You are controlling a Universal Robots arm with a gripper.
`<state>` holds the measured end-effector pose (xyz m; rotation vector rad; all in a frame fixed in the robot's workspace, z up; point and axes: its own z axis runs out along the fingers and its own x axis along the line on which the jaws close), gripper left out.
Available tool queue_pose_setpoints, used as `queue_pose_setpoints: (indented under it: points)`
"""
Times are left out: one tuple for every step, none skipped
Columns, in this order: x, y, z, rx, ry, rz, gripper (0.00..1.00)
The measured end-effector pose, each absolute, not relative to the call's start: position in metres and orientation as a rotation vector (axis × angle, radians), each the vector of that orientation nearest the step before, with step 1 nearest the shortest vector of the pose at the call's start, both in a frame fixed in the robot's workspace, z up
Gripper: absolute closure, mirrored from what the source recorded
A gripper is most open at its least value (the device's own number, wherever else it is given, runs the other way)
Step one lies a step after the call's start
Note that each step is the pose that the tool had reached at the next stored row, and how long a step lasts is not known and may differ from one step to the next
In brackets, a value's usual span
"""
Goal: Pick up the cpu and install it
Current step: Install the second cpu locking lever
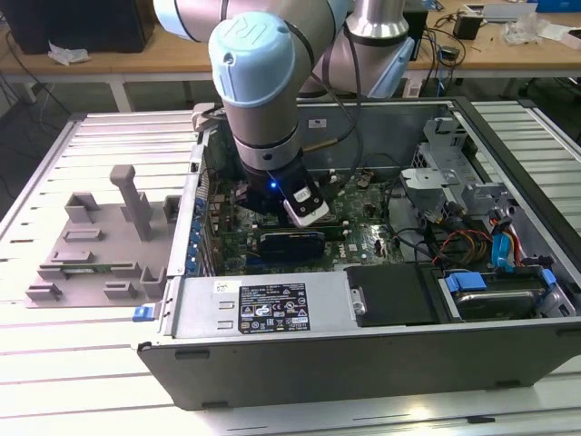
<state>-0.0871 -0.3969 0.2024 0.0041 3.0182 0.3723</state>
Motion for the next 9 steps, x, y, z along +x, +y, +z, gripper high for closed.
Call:
queue_pose_setpoints:
  points:
    - [-0.0871,-0.3986,0.2024,0.004,3.018,0.372,0.89]
    - [-0.0872,-0.3994,0.2024,0.004,3.018,0.372,0.89]
    - [-0.0873,-0.3995,0.2025,0.005,3.018,0.372,0.89]
    - [-0.0872,-0.3996,0.2024,0.005,3.018,0.373,0.89]
    - [-0.0872,-0.3997,0.2023,0.005,3.018,0.376,0.89]
    - [-0.0872,-0.3997,0.202,0.005,3.016,0.384,0.89]
    - [-0.0872,-0.3997,0.2017,0.005,3.015,0.391,0.89]
    - [-0.0872,-0.3997,0.2014,0.005,3.014,0.398,0.89]
    - [-0.0873,-0.3997,0.201,0.006,3.012,0.405,0.89]
